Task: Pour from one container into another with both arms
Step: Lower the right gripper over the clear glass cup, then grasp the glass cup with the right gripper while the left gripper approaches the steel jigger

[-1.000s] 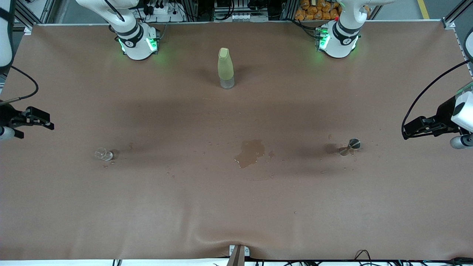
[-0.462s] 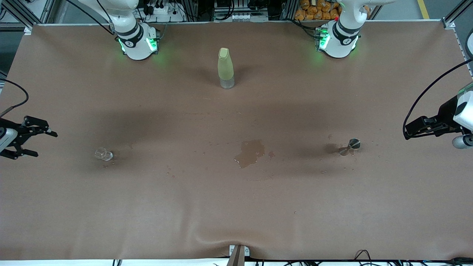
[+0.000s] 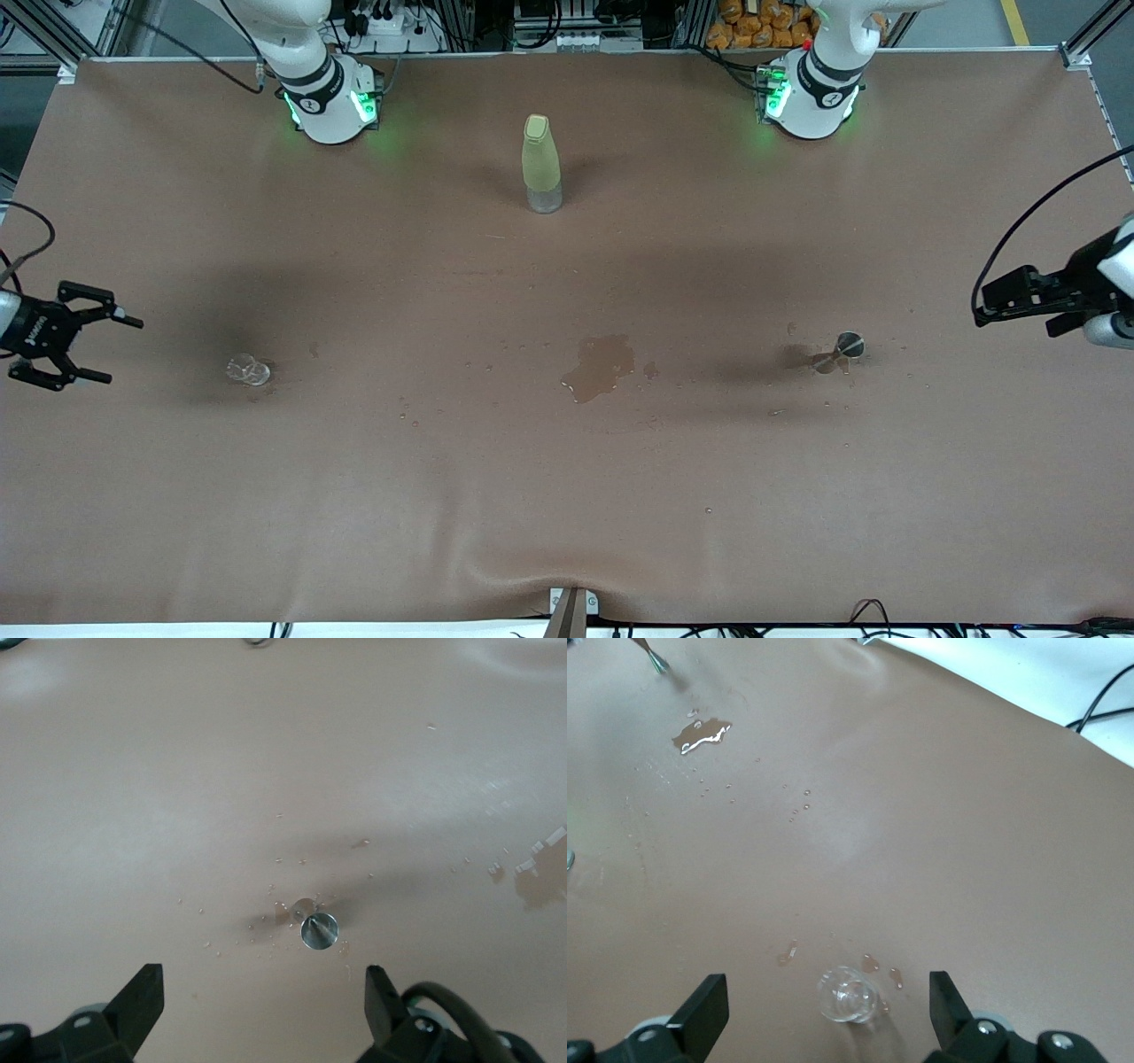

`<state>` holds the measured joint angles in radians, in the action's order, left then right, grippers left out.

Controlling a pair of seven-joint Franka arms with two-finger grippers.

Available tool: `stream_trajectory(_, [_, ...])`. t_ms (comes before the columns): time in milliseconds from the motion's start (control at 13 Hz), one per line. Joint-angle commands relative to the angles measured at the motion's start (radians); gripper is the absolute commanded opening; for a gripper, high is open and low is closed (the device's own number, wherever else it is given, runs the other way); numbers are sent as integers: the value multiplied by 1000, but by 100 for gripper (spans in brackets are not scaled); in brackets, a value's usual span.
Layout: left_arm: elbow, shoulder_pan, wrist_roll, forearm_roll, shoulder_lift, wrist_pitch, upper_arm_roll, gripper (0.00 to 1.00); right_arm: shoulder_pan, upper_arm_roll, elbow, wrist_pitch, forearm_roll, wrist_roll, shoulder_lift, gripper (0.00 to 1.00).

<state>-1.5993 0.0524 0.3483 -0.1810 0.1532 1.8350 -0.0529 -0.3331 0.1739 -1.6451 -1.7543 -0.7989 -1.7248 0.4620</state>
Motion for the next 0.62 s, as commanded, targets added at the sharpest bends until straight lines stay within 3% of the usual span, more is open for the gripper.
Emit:
stream_trajectory(0, [7, 67, 237, -78, 23, -16, -1, 100, -67, -14, 73, 38, -109, -193, 147, 100])
stream_trajectory(231, [-13, 121, 481, -211, 83, -16, -1, 100, -106, -22, 122, 114, -310, -451, 288, 100])
stream_trajectory(385, [-30, 130, 599, -334, 147, -17, -1, 100, -128, -24, 133, 200, -322, -469, 357, 100])
stream_trajectory(538, [-22, 168, 664, -373, 183, -69, 4, 100, -156, -30, 133, 254, -342, -502, 411, 100])
